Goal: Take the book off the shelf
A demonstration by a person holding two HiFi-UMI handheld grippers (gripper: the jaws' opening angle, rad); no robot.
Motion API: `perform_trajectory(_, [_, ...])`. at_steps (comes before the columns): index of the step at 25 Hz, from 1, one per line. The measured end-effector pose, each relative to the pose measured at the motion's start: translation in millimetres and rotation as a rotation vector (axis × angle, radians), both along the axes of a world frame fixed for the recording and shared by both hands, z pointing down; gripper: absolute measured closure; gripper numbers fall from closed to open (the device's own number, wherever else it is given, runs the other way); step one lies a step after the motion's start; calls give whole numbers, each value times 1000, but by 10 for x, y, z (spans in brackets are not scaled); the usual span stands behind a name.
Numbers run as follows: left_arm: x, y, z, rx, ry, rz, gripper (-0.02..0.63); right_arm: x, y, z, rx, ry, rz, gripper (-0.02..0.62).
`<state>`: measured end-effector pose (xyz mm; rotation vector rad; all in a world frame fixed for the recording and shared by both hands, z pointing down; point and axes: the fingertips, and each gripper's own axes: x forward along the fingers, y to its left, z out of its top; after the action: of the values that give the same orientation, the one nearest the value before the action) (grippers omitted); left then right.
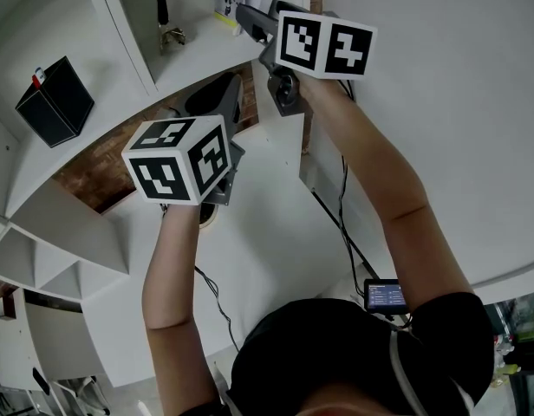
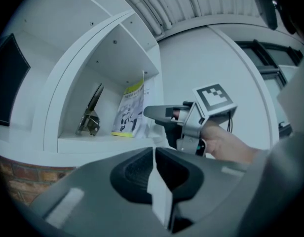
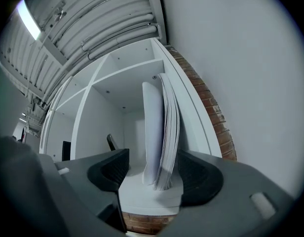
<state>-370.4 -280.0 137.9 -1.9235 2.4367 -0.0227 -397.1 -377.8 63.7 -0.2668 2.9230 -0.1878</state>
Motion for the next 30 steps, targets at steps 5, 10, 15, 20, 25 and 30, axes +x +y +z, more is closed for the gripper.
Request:
perform_trajectory(5, [18,-24,-21,9,-3,24,598,-139,-77,-19,-19,50,27,258])
perform_trajectory(10, [-5,-61,-74,8,-2,40,598,-213,-106,-122,-22,57,41,259])
perform_trajectory(15, [-32,-49,-255,26,-22,39,598,-310,-110,-163,-26,68,44,261])
perform_trajectory(20, [2,-22,-386,46,-41,45,598,-383,-137,-215,-1,82,68,275])
perform_trajectory(25, [0,22,-387,42,-51,39,598,-430,-176,-272,14,91,79,314])
perform_trajectory(30, [-81,55,-435,48,-32,23,598,-535,-201,-371,27,90,93,319])
